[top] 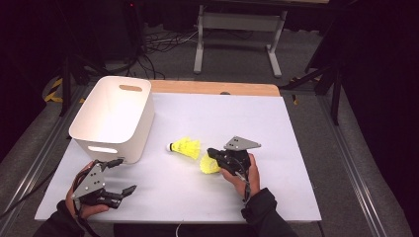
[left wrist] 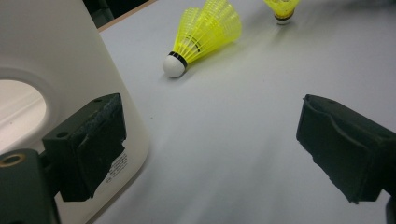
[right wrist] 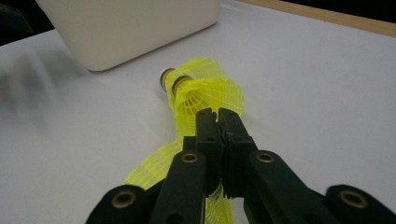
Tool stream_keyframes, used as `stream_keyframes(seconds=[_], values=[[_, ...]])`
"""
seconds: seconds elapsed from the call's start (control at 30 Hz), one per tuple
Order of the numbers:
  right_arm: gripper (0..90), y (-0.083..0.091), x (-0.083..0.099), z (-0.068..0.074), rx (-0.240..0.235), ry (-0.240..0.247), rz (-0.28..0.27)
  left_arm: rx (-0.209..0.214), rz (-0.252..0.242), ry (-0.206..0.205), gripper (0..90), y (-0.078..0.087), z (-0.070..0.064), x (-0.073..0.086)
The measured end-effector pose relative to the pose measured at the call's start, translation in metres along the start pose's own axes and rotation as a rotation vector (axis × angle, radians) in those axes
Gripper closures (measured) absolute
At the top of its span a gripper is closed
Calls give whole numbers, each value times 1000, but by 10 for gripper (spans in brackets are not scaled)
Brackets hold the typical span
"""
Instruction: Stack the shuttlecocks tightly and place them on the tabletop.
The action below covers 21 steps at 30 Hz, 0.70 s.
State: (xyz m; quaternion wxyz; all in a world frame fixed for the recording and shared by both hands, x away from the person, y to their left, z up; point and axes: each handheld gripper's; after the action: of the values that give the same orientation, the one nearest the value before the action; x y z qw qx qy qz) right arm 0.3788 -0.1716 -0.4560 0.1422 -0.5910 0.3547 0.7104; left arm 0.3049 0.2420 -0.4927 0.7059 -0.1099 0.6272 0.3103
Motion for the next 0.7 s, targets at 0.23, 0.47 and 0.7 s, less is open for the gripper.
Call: stream_keyframes(seconds=[0.23, 0.47, 0.7], values=[[840, 8, 2, -7, 9, -2, 6, -3, 3, -2, 90, -1, -1, 0], [775, 17, 8, -12, 9, 2, 30, -1, 6, -3, 90, -2, -1, 0], [656, 25, 10, -17, 8, 14, 58, -3, 6, -2, 92, -1, -1, 0]])
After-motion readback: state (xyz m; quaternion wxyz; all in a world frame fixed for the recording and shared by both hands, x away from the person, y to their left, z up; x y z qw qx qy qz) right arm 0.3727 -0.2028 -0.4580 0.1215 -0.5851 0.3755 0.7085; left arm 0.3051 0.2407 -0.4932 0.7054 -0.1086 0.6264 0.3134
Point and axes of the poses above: each handheld gripper's, and its own axes: y roughly backward along the jaws, x roughly out of its underside, z roughly to its left, and after that the axes turned 9 degrees about -z, right-handed
